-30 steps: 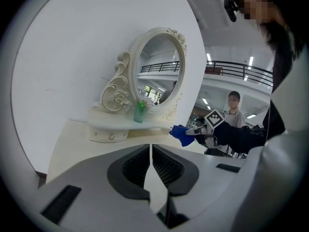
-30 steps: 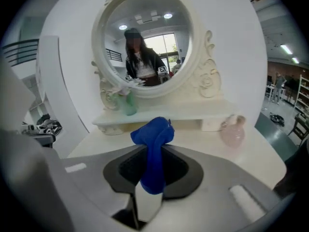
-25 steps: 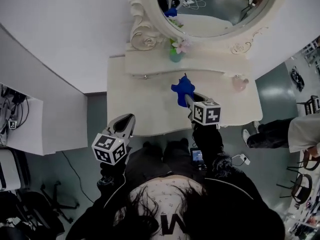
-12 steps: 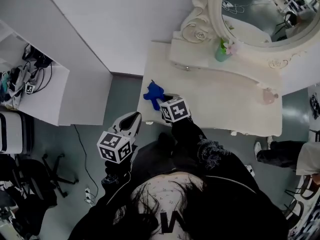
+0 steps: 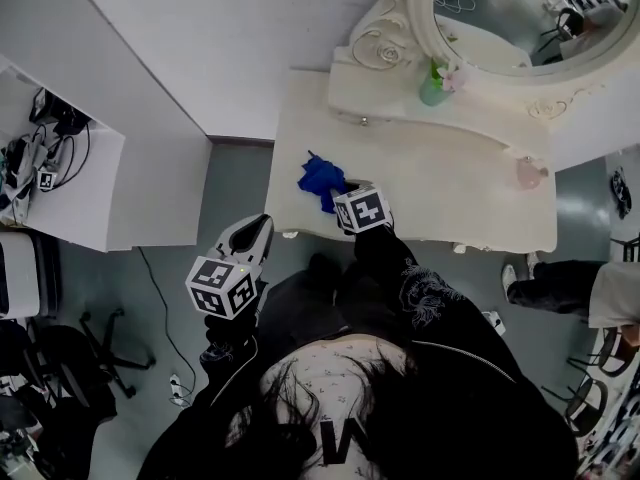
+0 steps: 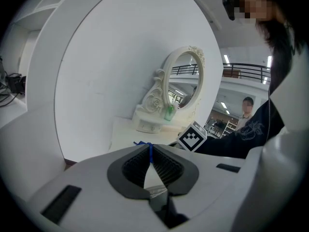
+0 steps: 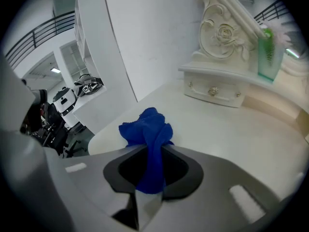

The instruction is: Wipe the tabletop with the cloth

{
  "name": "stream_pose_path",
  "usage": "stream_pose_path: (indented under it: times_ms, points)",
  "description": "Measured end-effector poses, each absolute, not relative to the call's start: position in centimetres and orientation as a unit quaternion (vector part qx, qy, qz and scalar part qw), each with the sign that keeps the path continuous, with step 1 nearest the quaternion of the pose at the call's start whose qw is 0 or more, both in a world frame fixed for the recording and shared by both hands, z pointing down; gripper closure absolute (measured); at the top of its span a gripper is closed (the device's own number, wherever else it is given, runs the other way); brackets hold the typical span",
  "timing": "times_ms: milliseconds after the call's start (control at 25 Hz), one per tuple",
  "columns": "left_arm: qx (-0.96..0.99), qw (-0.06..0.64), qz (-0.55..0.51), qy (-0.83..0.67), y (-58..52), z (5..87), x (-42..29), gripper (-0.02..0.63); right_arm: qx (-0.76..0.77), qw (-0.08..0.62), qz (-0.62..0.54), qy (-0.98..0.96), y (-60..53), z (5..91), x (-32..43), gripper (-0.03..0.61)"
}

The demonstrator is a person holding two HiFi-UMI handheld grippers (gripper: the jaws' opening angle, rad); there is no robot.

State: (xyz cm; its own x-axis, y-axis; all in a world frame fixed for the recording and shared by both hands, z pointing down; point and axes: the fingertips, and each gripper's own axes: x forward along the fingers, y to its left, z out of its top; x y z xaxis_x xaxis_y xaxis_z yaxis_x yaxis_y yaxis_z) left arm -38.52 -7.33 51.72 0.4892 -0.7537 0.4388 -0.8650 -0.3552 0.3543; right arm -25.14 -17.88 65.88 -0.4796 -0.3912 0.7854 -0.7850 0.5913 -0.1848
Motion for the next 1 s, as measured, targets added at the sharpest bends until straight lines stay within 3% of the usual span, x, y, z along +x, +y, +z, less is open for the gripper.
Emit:
stream_pose_path:
  times_ms: [600,1000]
  points:
    - [0.870,0.256,0.123,-0.402,-10.8,50.9,-27.5,0.609,0.464,0.335,0.304,-0.762,-18.3,66.0,-8.7,0.495]
    - [0.889,0.245,0.142,-0.359,-11.9,50.3,-16.7,0.609,0.521,0.321,0.320,-0.723,-18.1,66.0,6.2,0.495]
